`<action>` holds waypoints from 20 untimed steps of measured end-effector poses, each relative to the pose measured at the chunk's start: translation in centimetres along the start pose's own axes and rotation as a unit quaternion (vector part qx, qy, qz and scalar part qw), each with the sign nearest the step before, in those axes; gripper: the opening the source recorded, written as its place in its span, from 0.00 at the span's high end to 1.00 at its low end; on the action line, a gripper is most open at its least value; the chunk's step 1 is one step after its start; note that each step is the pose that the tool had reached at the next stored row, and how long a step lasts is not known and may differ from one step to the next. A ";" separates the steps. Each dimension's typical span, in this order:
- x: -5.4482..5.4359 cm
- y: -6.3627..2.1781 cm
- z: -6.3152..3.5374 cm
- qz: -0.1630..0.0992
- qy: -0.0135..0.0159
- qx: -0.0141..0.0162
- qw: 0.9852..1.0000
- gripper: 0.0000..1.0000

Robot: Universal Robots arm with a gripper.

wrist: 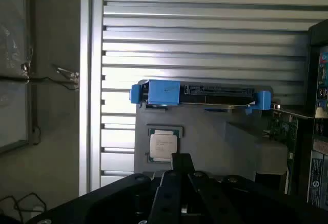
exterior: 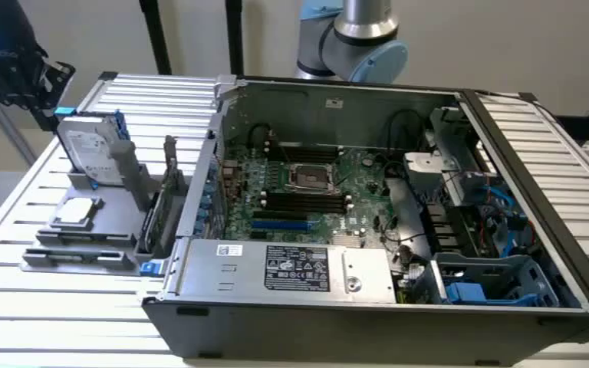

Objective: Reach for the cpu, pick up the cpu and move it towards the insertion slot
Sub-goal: 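Pick up the cpu and move it towards the insertion slot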

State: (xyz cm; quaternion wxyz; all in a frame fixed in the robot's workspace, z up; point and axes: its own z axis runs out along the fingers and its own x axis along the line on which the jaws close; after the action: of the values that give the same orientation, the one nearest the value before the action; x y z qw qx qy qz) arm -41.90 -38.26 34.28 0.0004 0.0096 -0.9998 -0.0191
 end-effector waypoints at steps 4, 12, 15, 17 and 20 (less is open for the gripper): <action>0.0 0.00 0.00 0.000 0.000 0.000 1.000 0.89; 0.0 0.00 0.00 0.000 0.000 0.000 1.000 0.89; 0.3 0.01 0.02 0.000 0.000 0.000 1.000 0.89; 0.7 0.00 0.09 0.000 0.000 0.000 1.000 0.89; 1.2 -0.17 0.16 0.000 0.000 0.000 1.000 0.89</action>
State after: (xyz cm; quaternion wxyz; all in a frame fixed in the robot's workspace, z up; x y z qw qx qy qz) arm -43.11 -38.45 34.11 0.0004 0.0096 -0.9998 -0.0191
